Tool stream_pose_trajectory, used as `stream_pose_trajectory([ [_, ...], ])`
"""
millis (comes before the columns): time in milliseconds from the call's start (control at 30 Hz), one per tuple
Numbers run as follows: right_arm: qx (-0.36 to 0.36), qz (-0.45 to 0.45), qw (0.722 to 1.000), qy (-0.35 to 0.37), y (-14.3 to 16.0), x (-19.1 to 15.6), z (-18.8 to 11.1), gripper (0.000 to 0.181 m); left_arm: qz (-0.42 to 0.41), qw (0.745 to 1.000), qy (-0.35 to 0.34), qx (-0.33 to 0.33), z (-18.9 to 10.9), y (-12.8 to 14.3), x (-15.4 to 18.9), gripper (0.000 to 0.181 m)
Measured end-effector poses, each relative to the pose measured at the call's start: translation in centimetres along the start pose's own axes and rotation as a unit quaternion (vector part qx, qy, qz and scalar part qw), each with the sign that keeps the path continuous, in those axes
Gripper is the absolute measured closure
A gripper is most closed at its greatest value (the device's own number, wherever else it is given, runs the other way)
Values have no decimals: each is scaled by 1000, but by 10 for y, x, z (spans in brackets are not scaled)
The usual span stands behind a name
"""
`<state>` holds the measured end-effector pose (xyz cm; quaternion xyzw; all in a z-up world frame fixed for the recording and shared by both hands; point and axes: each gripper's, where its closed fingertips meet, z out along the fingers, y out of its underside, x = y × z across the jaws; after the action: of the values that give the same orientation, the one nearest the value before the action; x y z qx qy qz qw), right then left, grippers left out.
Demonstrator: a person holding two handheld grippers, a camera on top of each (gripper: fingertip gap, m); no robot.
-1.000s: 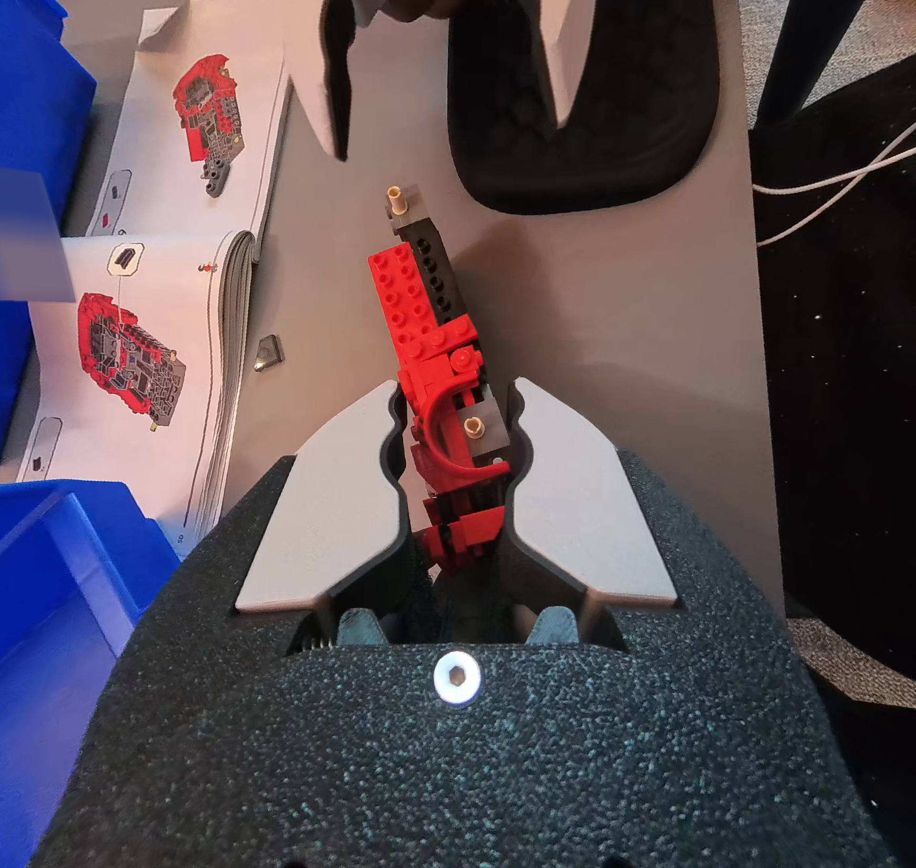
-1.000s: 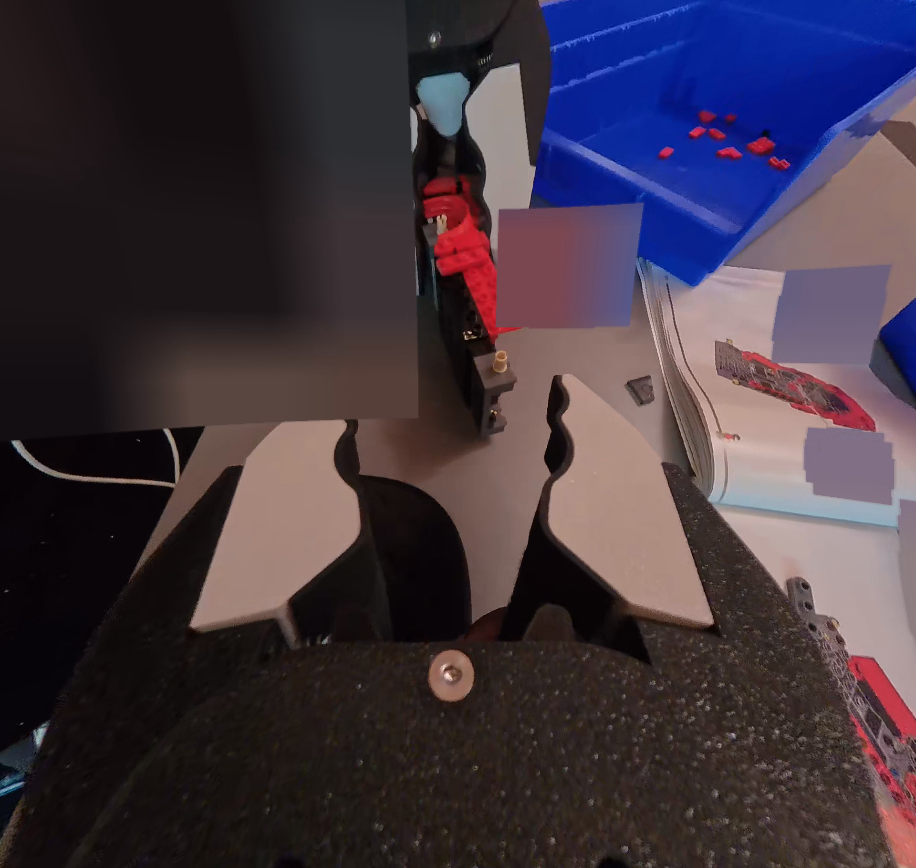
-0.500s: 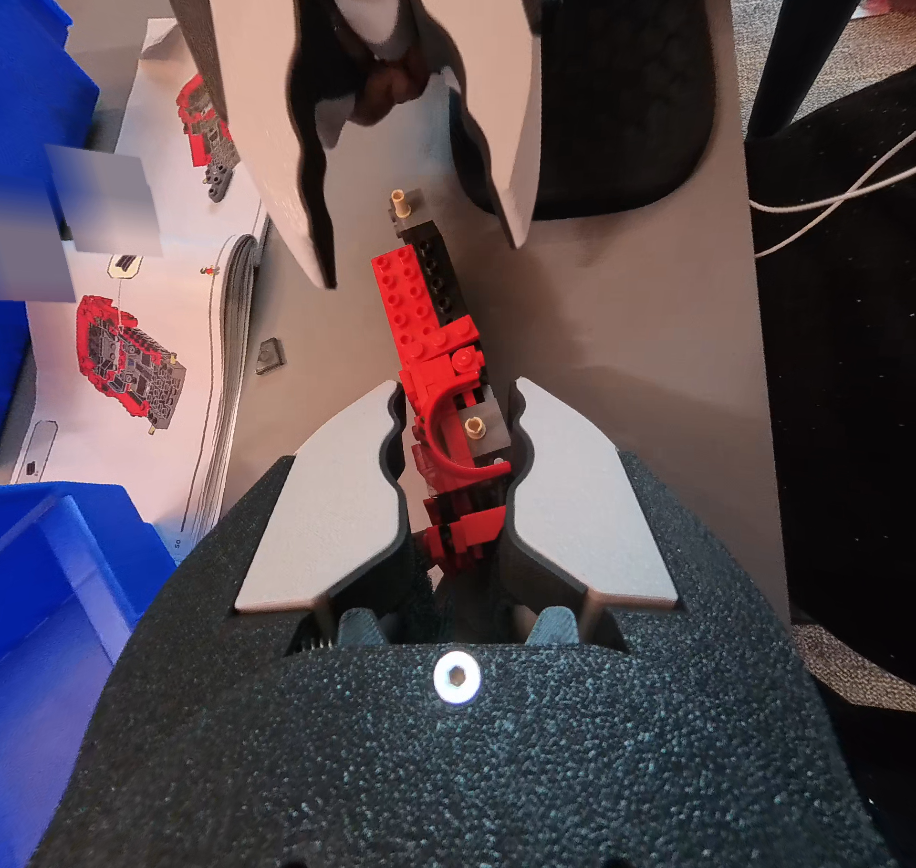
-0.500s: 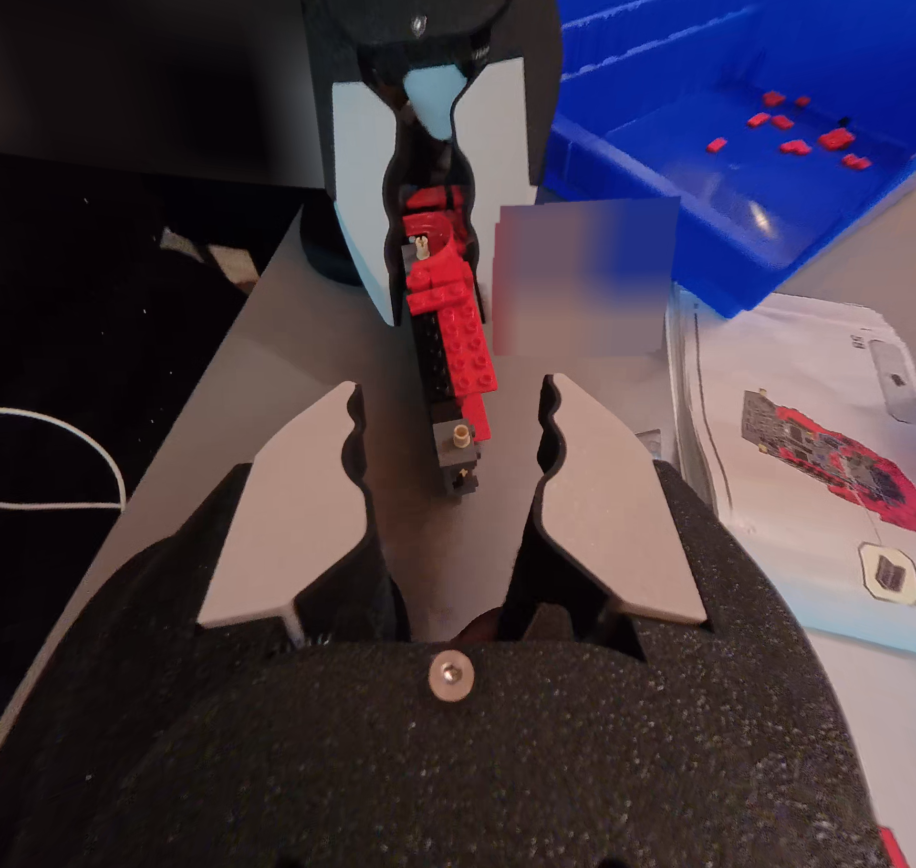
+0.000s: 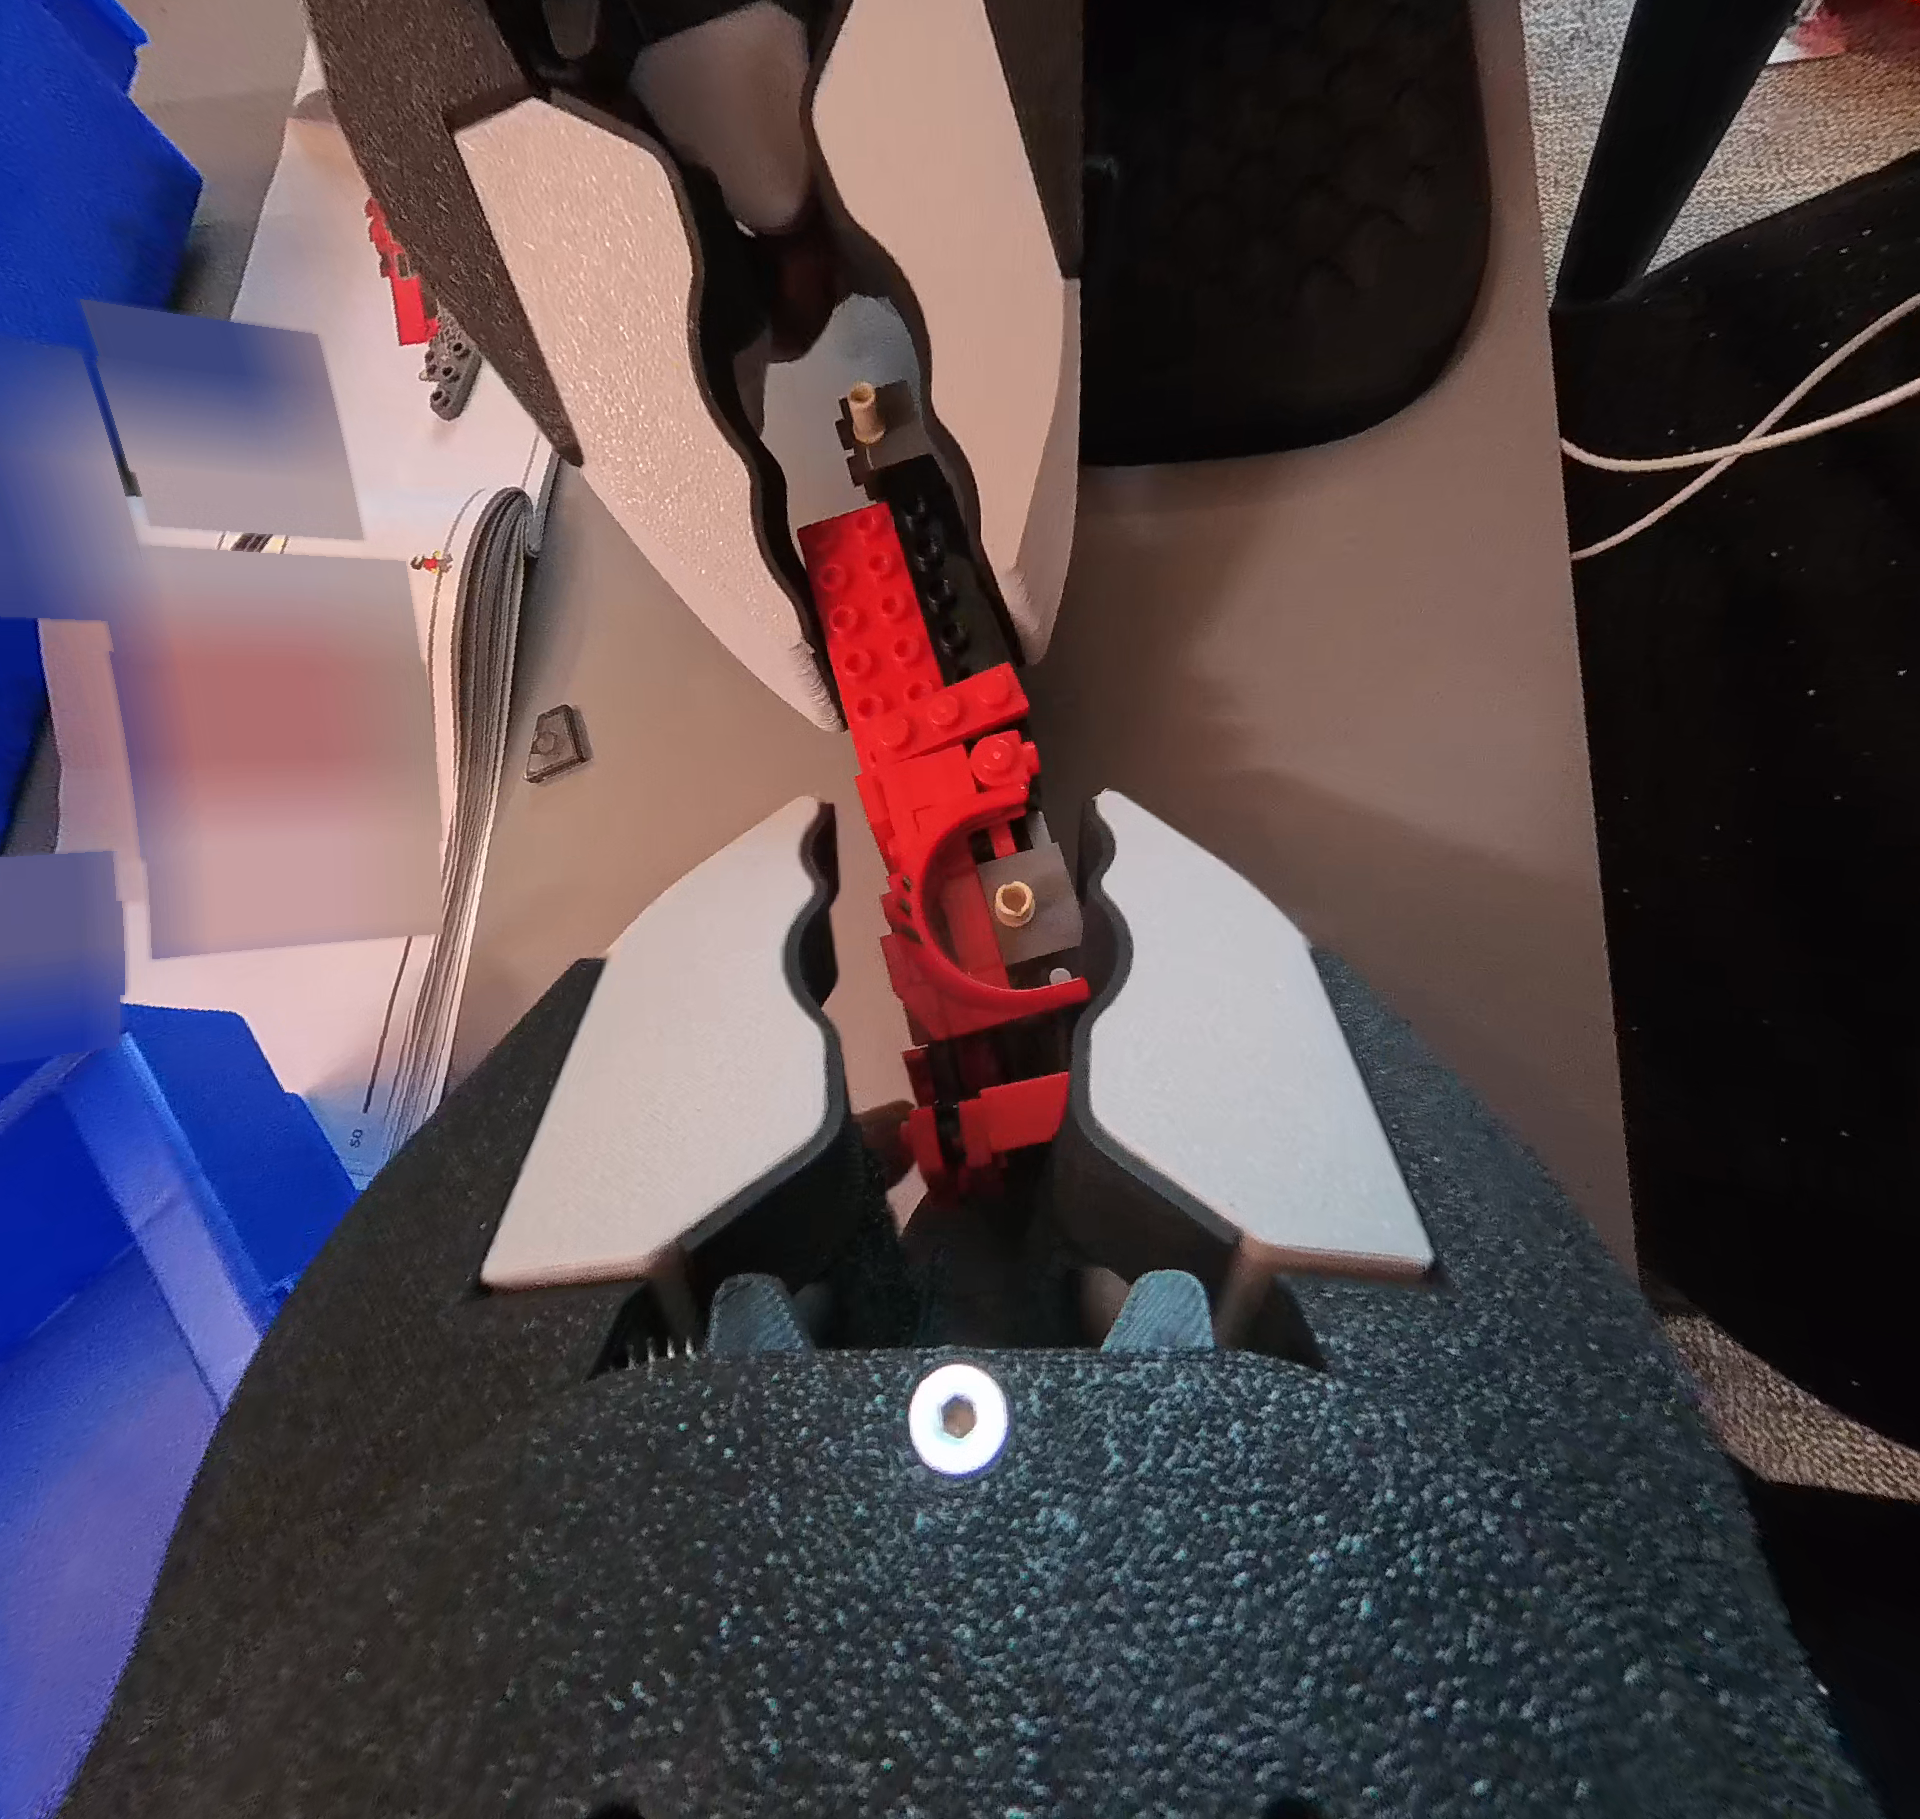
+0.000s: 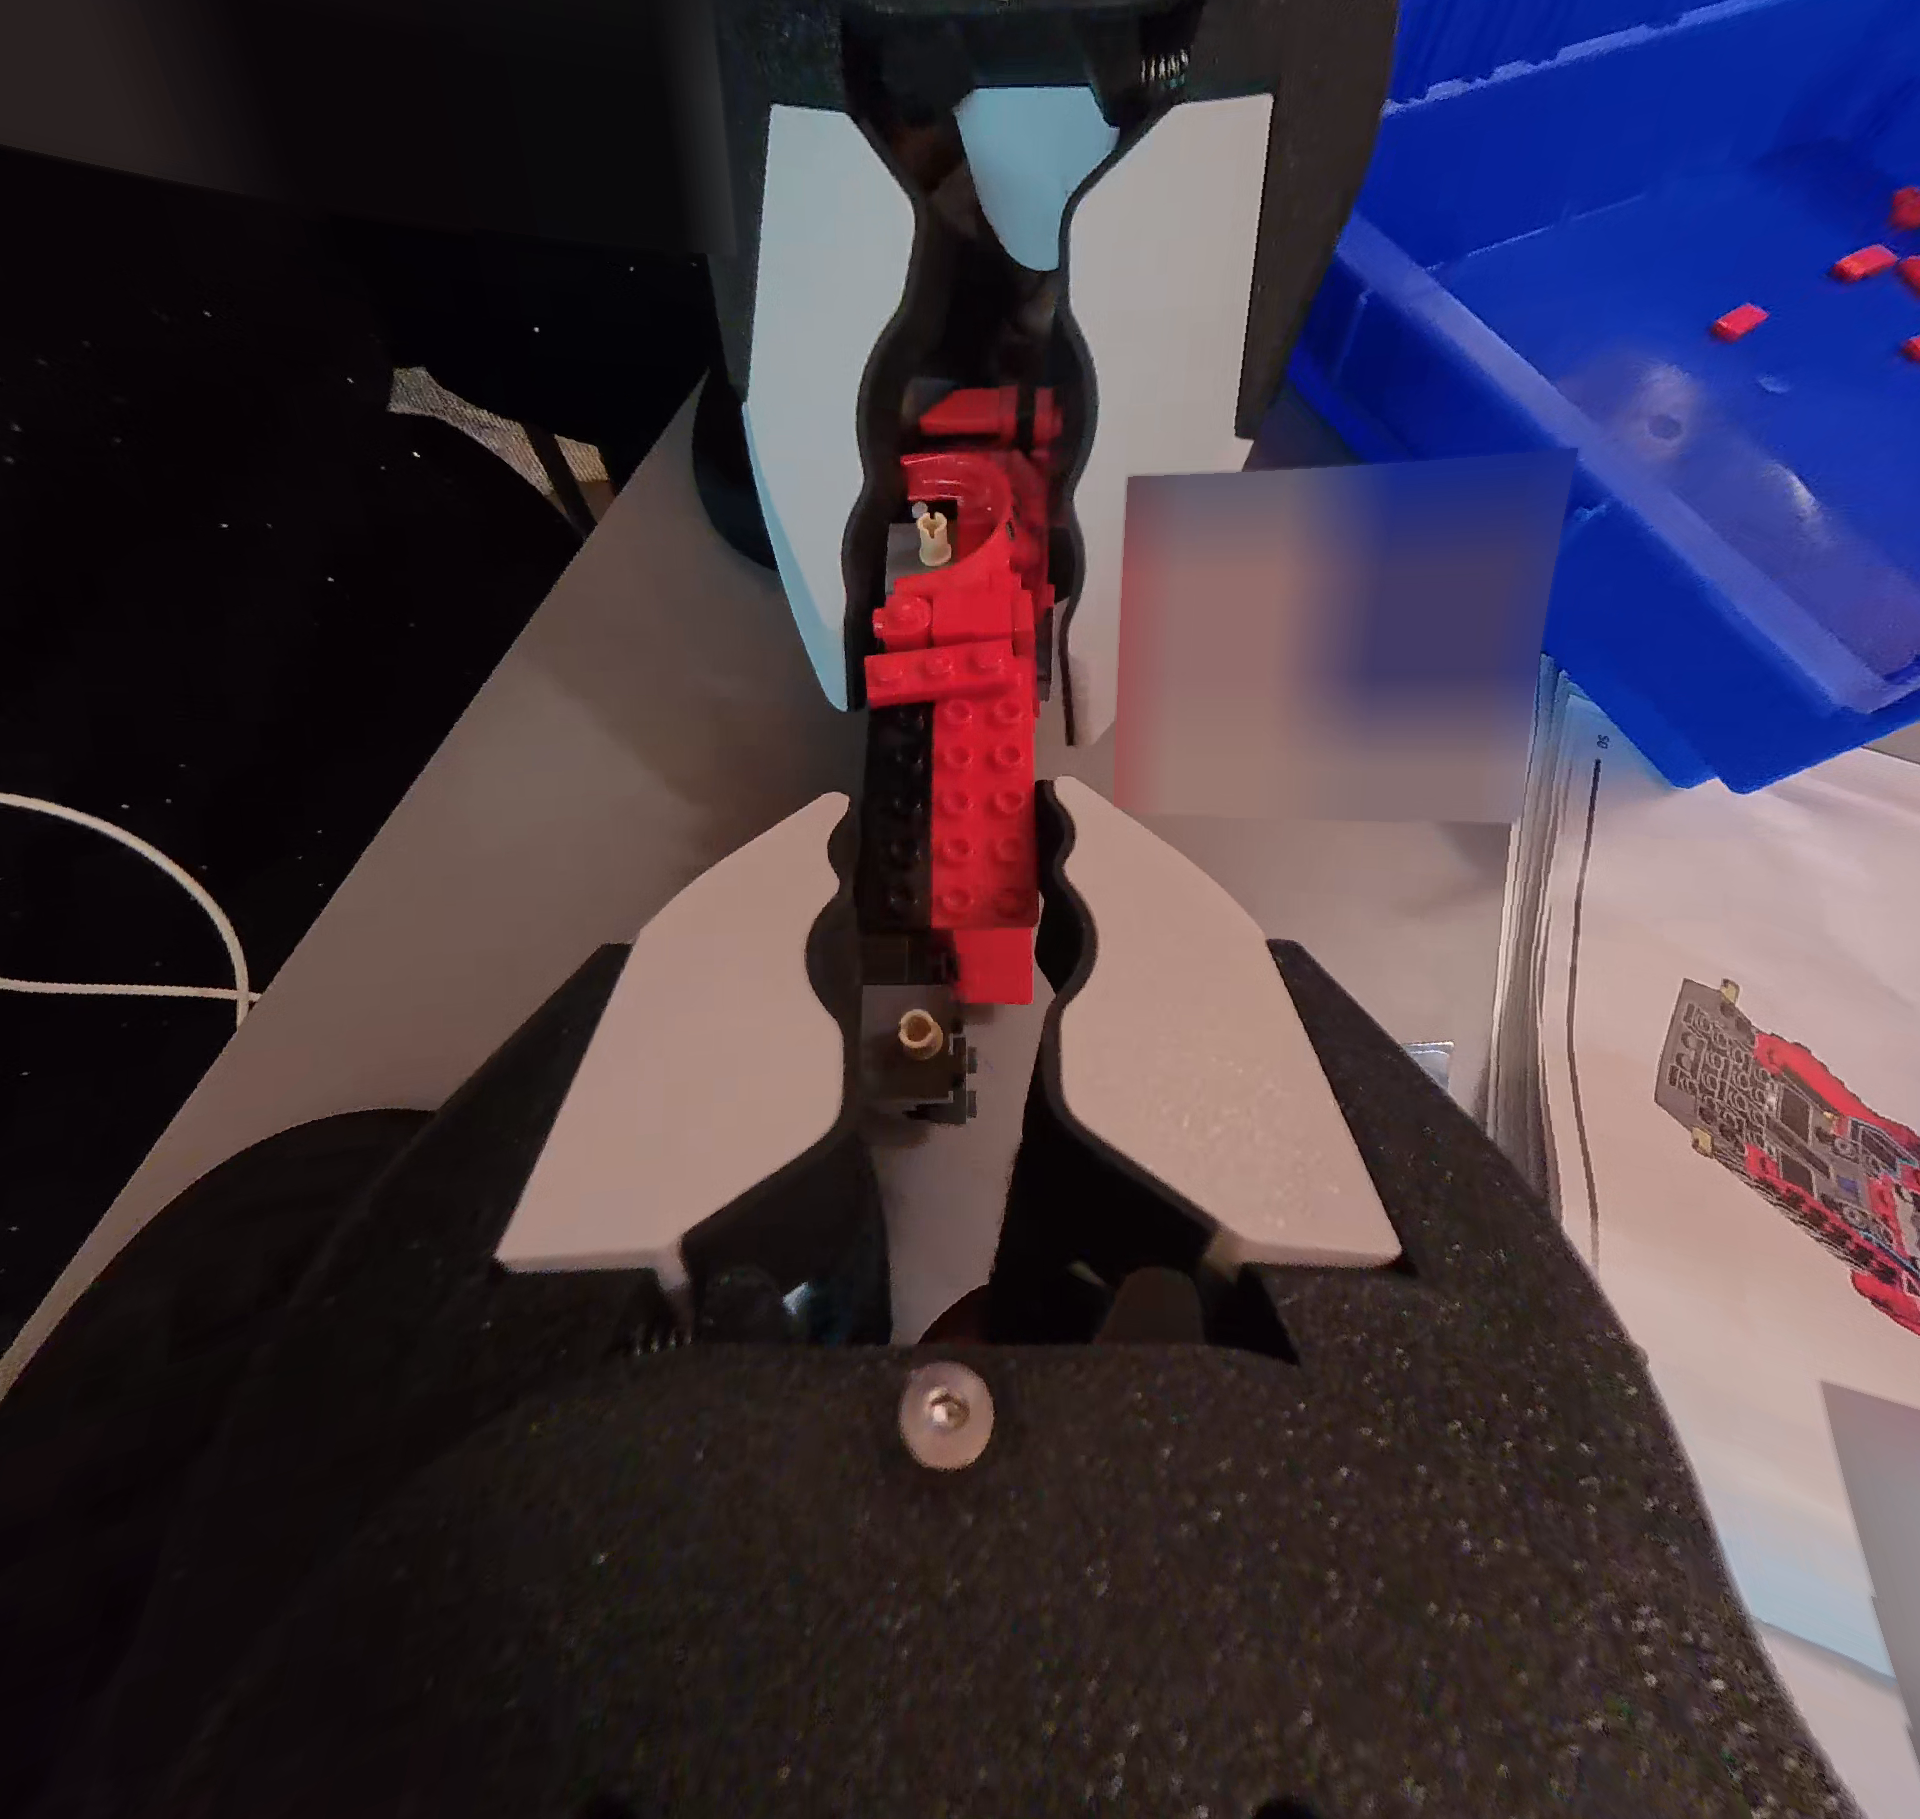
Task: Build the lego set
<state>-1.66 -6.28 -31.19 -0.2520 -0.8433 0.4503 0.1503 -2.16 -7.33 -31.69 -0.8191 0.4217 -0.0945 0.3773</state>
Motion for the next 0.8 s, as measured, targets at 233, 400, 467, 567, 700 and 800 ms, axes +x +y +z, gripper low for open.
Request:
stream_pose_trajectory([
  [233,17,26,999,-22,-1,-2,-2,151,28,991,-63,115,-47,-41,-7,132],
  [400,19,44,999,-17,-2,-1,-2,151,30,987,-105,118,-67,-59,-10,174],
  [467,18,47,999,-12,-3,0,-2,151,37,994,-88,60,-49,-50,4,181],
  [567,15,43,999,-5,-2,-1,-2,152,26,994,-107,14,-27,-44,10,181],
  [700,11,40,999,0,-3,-1,-2,151,10,992,-125,-1,-16,-42,3,181],
  [800,8,37,999,3,-2,-2,-2,151,16,992,-116,-44,-14,-32,3,181],
])
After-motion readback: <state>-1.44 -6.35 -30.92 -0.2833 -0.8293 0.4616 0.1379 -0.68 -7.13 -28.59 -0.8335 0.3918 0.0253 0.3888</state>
